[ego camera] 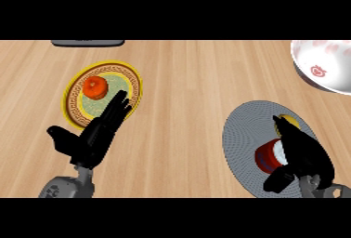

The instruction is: Pick the can from the placemat and place it in the bowl

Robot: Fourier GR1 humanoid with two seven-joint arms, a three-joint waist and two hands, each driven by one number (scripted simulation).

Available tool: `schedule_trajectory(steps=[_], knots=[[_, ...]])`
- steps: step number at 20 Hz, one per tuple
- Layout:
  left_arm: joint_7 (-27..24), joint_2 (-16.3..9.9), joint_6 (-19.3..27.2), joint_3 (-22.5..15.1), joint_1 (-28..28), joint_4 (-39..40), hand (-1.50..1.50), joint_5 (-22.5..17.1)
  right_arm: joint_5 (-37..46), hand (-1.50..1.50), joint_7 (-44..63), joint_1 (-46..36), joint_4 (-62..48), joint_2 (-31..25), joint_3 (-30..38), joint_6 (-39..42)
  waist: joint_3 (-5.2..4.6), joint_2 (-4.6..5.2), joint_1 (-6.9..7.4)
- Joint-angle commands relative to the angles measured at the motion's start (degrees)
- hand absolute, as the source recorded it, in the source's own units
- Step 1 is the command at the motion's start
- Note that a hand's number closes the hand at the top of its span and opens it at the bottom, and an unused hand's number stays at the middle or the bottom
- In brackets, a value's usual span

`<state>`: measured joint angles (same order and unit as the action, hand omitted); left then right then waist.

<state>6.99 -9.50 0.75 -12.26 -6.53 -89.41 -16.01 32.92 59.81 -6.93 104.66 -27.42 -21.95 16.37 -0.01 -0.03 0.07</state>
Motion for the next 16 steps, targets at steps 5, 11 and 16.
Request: schedule_trajectory(steps=[5,11,16], knots=[[2.0,1.1,-1.6,1.7,-0.5,-1.0,0.00,1.0,4.0,-1.50,1.4,0.0,-2.4,4.6,3.0,3.5,0.01,0.01,0.00],[2.4,1.2,-3.5,3.9,-0.9,-0.5,0.00,0.7,7.6,1.50,-14.2,5.6,-4.2,1.2,6.6,-0.9,0.02,0.00,-0.23],[1.7,3.8,-3.0,3.5,-0.6,-0.9,0.00,2.8,15.0,1.50,-11.9,1.7,-7.9,9.3,1.8,-1.8,0.01,0.00,-0.02]])
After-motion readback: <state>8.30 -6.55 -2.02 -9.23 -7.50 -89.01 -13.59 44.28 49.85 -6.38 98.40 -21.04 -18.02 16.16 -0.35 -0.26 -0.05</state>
